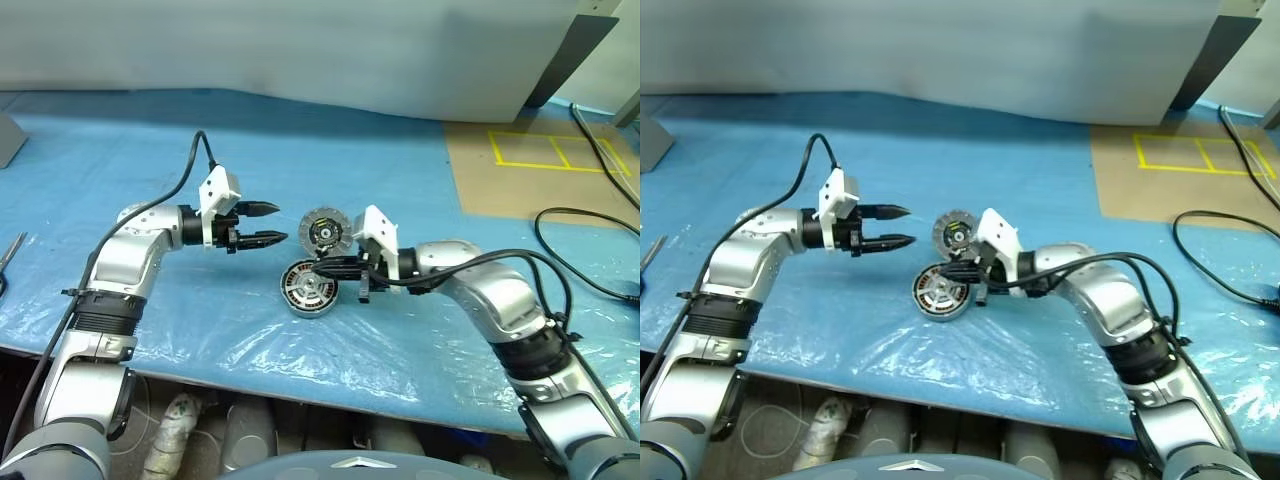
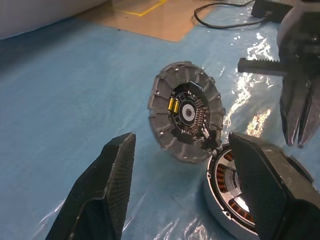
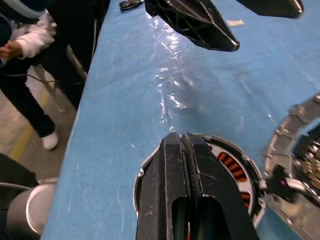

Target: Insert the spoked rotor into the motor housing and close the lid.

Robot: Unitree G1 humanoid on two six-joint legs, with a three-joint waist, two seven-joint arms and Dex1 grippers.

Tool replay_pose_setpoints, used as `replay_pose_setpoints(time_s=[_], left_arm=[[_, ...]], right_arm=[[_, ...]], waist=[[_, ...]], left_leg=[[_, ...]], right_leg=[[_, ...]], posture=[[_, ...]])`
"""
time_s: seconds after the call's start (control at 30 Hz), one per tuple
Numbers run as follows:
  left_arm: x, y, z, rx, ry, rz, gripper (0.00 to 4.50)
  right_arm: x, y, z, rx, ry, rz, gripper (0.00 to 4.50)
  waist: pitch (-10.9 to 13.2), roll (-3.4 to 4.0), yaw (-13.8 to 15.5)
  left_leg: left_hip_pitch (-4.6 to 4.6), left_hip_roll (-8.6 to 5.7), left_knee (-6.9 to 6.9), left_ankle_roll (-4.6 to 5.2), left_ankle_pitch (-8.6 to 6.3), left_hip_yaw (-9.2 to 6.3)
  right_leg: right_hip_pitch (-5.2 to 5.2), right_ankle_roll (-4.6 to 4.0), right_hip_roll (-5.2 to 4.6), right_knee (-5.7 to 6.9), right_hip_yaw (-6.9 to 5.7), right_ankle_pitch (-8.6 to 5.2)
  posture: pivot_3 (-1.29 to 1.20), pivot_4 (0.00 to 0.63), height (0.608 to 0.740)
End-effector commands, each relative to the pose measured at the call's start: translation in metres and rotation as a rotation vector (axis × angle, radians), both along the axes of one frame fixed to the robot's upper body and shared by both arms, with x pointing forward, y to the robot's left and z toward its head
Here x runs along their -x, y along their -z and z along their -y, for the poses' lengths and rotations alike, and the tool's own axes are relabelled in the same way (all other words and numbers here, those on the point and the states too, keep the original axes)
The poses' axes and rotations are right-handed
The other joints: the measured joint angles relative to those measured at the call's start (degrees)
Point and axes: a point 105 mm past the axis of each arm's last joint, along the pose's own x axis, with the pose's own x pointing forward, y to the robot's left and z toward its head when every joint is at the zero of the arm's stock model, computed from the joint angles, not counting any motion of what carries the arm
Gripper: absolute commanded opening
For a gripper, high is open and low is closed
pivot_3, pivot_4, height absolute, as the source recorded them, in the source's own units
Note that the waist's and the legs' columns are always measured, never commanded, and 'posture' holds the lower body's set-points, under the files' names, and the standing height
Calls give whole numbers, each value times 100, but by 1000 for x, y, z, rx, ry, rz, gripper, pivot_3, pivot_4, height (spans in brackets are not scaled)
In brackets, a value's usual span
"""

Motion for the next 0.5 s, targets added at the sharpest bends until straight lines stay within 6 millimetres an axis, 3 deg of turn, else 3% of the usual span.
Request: replay_pose_setpoints(time_s=[0.03,0.17,0.3,0.4,0.5], left_arm=[[1,-12,-5,24,-33,43,3111],[5,-12,-7,46,-48,22,3111],[22,-8,-7,55,8,-37,3111],[31,-2,-12,27,35,-44,3111],[37,2,-18,8,50,-55,3111]], right_arm=[[-12,3,-6,-2,5,14,0],[-14,31,-5,59,4,-43,0],[-7,56,0,121,-2,-92,0],[-10,55,1,109,13,-83,0],[-13,42,3,57,31,-75,0]], waist=[[0,0,4],[0,-1,-1],[-1,-2,-30],[-1,-2,-54],[-1,-2,-70]], left_leg=[[0,0,1,0,0,-1],[-1,1,1,0,0,-2],[2,1,-2,0,0,-2],[5,2,-7,0,0,-2],[8,2,-7,0,0,-2]], right_leg=[[0,0,0,1,-2,0],[0,0,0,1,-4,0],[1,0,0,-1,-4,0],[1,0,1,-2,-4,0],[2,-1,2,0,-3,-1]], posture=[[0,150,740],[0,150,740],[0,150,740],[0,150,740],[0,150,740]])
